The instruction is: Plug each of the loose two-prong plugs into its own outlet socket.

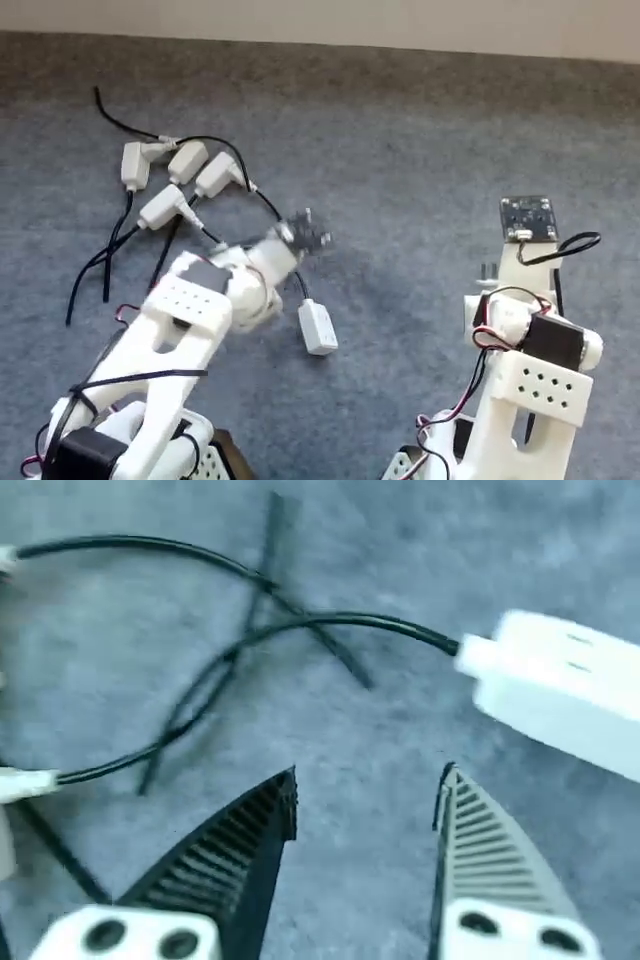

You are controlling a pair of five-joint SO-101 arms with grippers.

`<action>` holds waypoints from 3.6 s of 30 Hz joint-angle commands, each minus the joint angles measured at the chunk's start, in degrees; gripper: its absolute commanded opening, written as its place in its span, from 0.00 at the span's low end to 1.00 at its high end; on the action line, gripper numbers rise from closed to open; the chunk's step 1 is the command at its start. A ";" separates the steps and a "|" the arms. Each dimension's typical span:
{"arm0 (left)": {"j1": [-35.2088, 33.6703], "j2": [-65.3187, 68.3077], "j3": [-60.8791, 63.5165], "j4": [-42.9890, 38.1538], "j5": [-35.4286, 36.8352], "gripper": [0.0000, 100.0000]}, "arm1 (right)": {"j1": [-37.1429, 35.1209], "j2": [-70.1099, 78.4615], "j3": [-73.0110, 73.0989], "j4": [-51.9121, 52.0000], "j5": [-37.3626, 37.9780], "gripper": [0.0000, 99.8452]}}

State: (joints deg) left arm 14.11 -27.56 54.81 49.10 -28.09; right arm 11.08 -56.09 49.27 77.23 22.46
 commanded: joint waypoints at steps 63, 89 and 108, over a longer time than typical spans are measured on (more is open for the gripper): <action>-35.03 -0.57 -4.26 1.14 31.03 0.23 | -21.32 36.70 -44.26 20.18 -6.77 0.01; -30.46 -0.66 -12.00 0.88 16.88 0.36 | -51.91 24.22 2.42 -36.97 -6.15 0.01; -5.58 -38.20 5.93 2.99 19.52 0.37 | -52.35 21.67 6.55 -37.32 -6.33 0.01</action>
State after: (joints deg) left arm 6.37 -58.86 55.25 56.31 -9.01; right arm -40.53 -32.09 56.13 40.66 15.78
